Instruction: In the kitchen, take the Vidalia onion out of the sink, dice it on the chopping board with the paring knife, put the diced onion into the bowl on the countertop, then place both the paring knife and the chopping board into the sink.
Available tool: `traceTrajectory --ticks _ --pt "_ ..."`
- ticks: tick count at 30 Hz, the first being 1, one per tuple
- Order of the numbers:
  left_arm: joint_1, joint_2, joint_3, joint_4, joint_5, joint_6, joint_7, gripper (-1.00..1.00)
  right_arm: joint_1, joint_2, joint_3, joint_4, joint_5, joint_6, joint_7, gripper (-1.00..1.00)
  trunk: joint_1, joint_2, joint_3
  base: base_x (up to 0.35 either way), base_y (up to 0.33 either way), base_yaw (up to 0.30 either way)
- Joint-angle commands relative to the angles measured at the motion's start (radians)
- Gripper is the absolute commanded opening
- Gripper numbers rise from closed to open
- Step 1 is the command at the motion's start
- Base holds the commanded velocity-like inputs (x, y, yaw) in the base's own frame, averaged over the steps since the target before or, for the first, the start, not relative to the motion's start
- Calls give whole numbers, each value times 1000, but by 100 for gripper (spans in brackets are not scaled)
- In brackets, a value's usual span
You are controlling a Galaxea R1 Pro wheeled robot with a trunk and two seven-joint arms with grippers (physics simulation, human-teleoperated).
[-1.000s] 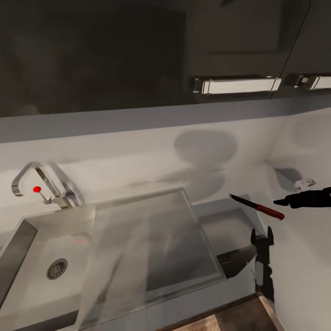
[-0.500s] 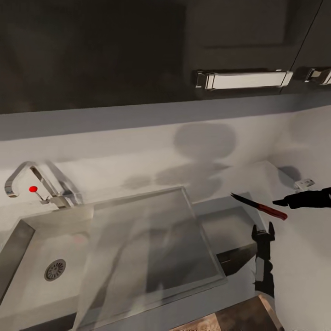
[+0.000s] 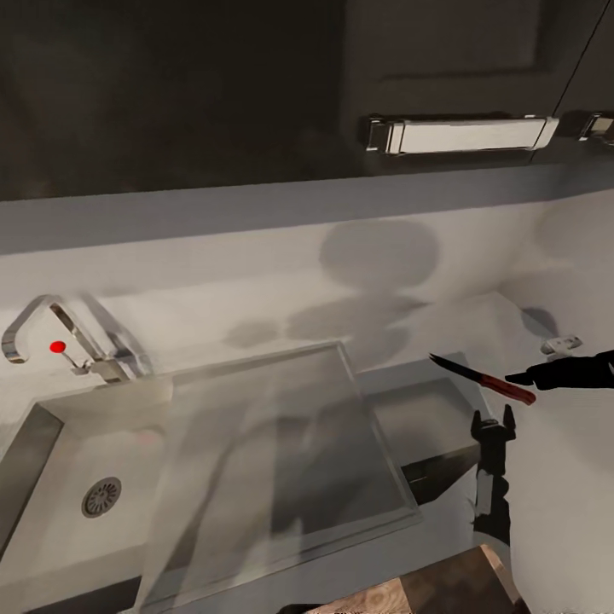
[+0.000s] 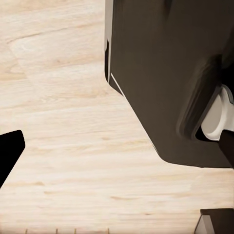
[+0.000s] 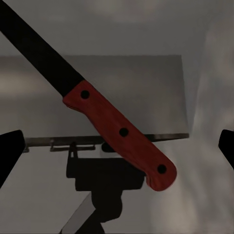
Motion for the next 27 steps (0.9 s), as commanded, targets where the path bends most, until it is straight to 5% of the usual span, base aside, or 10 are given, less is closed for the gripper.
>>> traceTrajectory --ticks 1,27 --pt "-1 0 -9 2 10 2 -5 100 -1 -1 2 -1 9 1 7 100 1 -2 -3 0 0 0" --pt "-1 0 -8 2 10 2 -5 100 -1 0 1 24 9 -88 7 100 1 -2 -15 0 0 0"
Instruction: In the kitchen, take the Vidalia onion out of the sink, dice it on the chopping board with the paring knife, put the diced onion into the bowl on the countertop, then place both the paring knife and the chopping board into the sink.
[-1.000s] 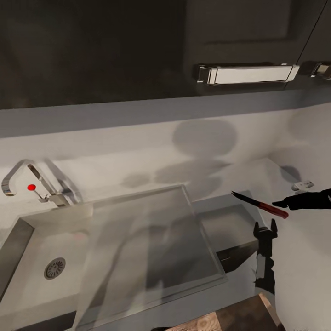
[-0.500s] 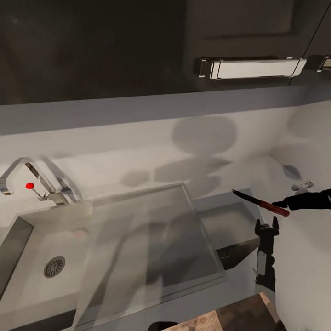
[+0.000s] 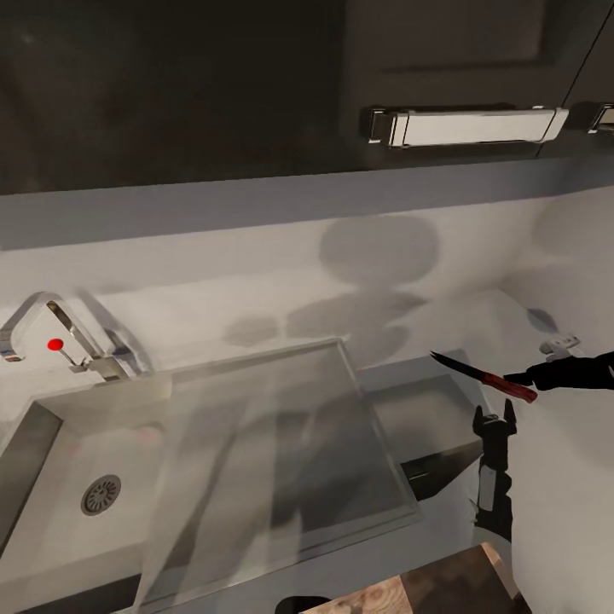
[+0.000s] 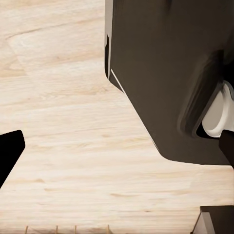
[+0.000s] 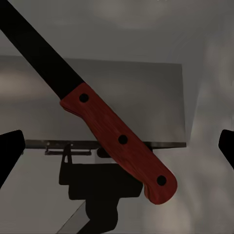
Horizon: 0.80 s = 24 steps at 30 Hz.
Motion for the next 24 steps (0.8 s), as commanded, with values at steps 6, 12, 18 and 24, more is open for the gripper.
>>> traceTrajectory --ticks 6,12,18,24 --pt "-1 0 -9 2 10 2 -4 100 -1 -1 2 2 7 5 5 100 1 -2 -7 0 0 0" --pt "-1 0 -9 2 10 2 -4 100 -1 -1 2 17 6 3 5 100 1 -2 -16 0 0 0" --pt "-1 0 -9 2 10 2 -4 100 -1 -2 -1 28 6 1 9 100 1 -2 -26 0 0 0" --pt "-1 0 -9 2 10 2 -3 100 -1 -5 -4 30 6 0 37 100 1 -2 -35 0 0 0"
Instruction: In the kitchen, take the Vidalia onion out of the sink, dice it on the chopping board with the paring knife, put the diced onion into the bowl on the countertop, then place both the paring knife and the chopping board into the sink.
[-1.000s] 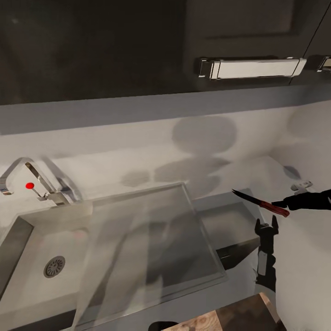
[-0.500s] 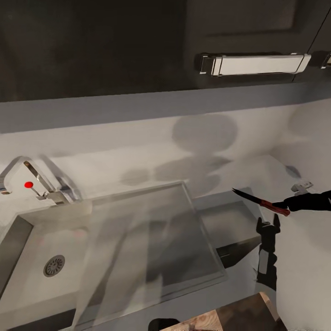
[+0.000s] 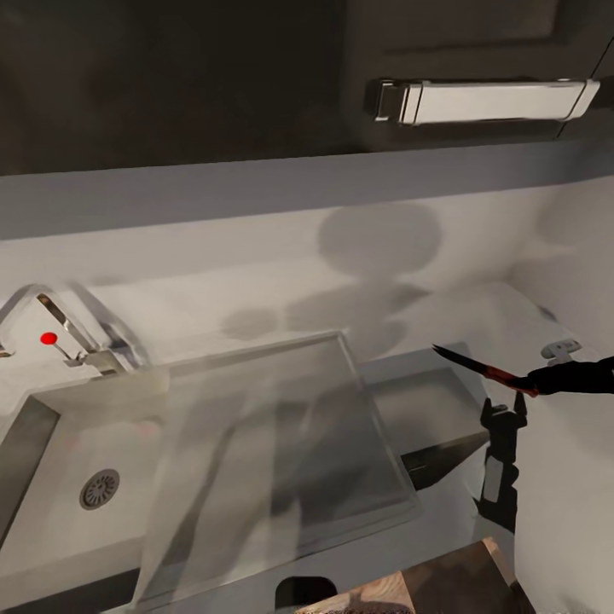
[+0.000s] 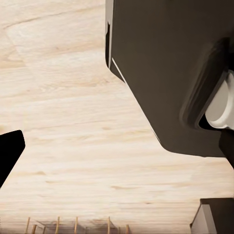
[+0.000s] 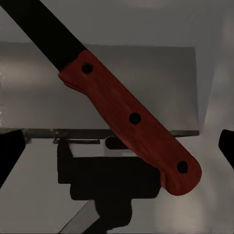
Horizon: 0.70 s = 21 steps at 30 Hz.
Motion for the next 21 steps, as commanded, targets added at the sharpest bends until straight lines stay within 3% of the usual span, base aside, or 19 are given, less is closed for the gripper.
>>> traceTrajectory --ticks 1,21 --pt "-1 0 -9 2 10 2 -4 100 -1 -1 2 -1 6 2 6 100 0 -2 -3 0 0 0" --pt "-1 4 -8 2 11 3 -4 100 -1 -3 -2 -2 6 2 14 100 0 -2 -34 0 0 0"
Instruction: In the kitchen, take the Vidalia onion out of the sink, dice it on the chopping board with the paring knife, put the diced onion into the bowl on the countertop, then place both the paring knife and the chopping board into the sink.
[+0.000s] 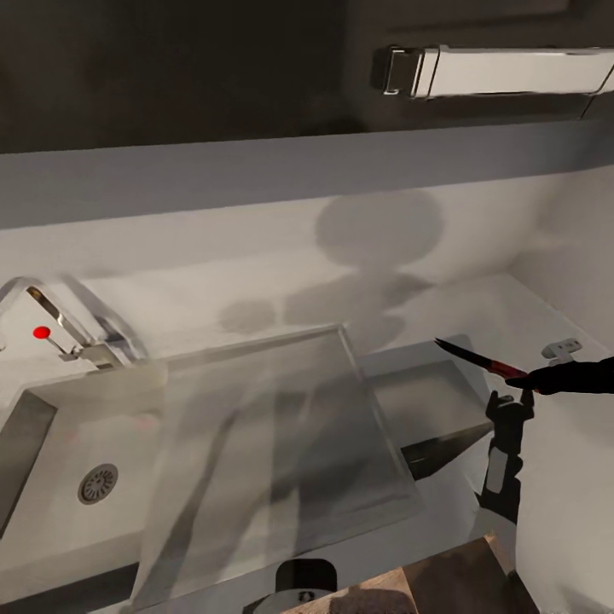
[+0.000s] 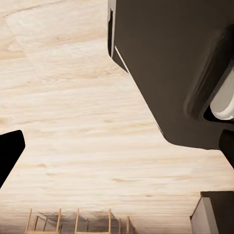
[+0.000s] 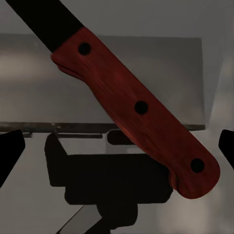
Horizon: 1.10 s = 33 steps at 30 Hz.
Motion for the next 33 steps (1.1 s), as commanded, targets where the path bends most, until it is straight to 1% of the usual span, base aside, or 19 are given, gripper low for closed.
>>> traceTrajectory --ticks 1,5,8,10,13,16,17,19,21,23,27,33 --pt "-1 0 -9 2 10 2 -4 100 -1 -1 2 -1 6 2 5 100 1 -2 -2 0 0 0" --pt "-1 0 -9 2 10 2 -4 100 -1 -1 1 -1 7 -13 4 100 1 -2 -4 0 0 0" --pt "-1 0 -8 2 10 2 -4 100 -1 -2 1 -1 8 -57 3 100 1 -2 -4 0 0 0" --pt "-1 0 -8 2 10 2 -4 100 -1 -2 0 -1 8 -73 2 100 1 -2 -4 0 0 0" --pt "-1 1 -8 2 10 2 -4 100 -1 -2 -12 -1 8 -83 1 100 1 -2 -4 0 0 0" --pt "-1 1 -8 2 10 2 -4 100 -1 -2 -48 0 8 -88 -1 100 1 -2 -4 0 0 0" --pt "-1 1 -8 2 10 2 -4 100 -1 -2 -73 0 8 -89 -2 100 1 -2 -4 0 0 0" --pt "-1 1 -8 2 10 2 -4 100 -1 -2 -99 0 9 -89 -3 100 1 -2 -4 0 0 0" --pt "-1 1 -8 2 10 2 -4 100 -1 -2 -136 0 11 -89 -5 100 1 -2 -4 0 0 0" --pt "-1 1 -8 2 10 2 -4 100 -1 -3 -154 0 12 -88 -13 100 1 -2 -4 0 0 0" --pt "-1 1 -8 2 10 2 -4 100 -1 -8 -163 0 11 -86 -27 100 1 -2 -4 0 0 0" --pt "-1 3 -8 2 10 2 -4 100 -1 -13 -165 0 9 -87 -27 100 1 -2 -4 0 0 0"
